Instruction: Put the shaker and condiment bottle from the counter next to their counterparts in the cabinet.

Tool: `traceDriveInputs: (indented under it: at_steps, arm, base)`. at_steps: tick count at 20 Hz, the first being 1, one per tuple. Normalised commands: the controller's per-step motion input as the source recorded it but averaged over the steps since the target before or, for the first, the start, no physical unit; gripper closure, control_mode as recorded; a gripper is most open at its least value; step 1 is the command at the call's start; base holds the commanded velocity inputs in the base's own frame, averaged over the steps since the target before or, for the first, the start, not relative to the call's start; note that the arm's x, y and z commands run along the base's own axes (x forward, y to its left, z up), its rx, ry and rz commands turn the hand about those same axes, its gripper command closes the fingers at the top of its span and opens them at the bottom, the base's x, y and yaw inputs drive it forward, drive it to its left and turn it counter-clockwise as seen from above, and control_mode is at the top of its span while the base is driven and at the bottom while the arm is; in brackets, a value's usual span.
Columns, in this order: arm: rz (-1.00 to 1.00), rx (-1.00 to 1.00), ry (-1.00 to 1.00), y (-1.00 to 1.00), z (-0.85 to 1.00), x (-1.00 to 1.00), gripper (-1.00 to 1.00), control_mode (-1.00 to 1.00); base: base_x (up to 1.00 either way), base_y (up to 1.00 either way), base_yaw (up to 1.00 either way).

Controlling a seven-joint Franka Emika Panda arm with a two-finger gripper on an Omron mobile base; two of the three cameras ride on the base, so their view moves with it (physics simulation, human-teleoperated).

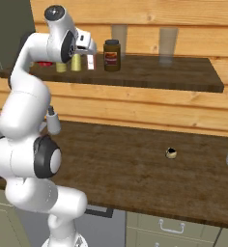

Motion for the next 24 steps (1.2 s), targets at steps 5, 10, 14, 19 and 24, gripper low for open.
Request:
traceDriveInputs:
  at_steps: [5, 10, 14, 19, 24]
  arm:
    - [0.03, 0.02, 0.09, 0.00, 0.20, 0.00, -1.00, -1.00]
    - [0.00, 0.00, 0.05, 0.00, 0.22, 0.00, -1.00, -1.00]
    - [0.00, 0.00, 0.02, 0.00, 0.13, -0.02, -1.00, -1.00]
    - [0.00, 0.00, 0.00, 0.02, -0.03, -0.44, -1.00, -1.00]
    - [0.00, 0.00, -0.18, 0.01, -0.86, -1.00, -1.00, -1.00]
  base:
    - [0.00, 0.00, 0.00]
    - [0.00, 0.00, 0.00]
    - [0.00, 0.00, 0.00]
    - [0.00, 0.00, 0.00]
    - [0.00, 0.00, 0.00]
